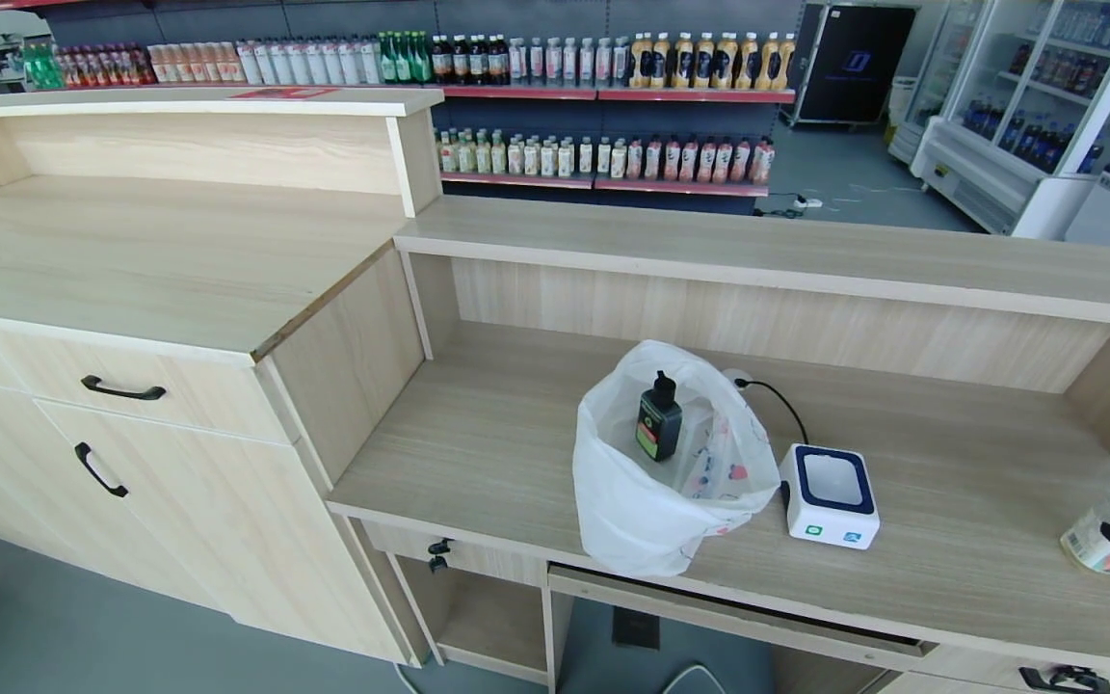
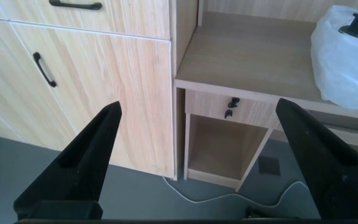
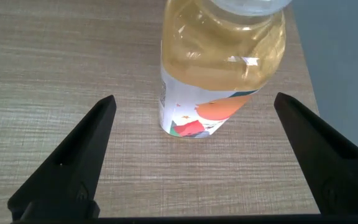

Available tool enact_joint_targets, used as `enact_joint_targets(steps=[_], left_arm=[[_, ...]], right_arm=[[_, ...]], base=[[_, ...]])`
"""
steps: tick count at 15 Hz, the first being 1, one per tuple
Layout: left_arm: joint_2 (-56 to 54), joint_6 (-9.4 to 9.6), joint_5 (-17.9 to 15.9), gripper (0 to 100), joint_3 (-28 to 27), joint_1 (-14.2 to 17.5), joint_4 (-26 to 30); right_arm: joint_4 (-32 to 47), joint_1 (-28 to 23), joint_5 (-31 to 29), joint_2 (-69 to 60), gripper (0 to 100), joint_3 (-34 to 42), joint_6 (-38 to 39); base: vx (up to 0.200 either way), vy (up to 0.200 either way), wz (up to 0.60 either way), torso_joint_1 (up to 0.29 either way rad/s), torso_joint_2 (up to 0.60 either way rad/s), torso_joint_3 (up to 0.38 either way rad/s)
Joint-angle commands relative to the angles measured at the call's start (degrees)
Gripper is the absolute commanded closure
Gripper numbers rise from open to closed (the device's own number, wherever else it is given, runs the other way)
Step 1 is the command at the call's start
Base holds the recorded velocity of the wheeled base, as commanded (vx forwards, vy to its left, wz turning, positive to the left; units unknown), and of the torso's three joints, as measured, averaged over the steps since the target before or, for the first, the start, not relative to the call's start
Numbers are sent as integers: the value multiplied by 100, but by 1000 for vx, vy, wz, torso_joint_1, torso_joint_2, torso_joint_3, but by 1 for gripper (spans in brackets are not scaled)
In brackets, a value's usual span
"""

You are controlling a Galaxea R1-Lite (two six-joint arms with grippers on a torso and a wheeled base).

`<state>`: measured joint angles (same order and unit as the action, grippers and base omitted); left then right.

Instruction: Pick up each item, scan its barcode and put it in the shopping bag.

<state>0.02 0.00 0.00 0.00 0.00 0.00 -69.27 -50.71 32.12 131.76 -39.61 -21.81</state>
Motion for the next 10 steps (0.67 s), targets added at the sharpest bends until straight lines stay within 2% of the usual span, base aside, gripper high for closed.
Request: enact_joint_targets(steps=[1, 10], left_arm=[[-2, 0, 0, 0, 0, 0, 0], [-2, 0, 0, 0, 0, 0, 0]], right_arm=[[1, 35, -13, 96, 0, -82, -8], [-105, 290, -31, 483, 0, -627, 1]], base=[[0, 0, 0, 0, 0, 0], [0, 0, 0, 0, 0, 0]])
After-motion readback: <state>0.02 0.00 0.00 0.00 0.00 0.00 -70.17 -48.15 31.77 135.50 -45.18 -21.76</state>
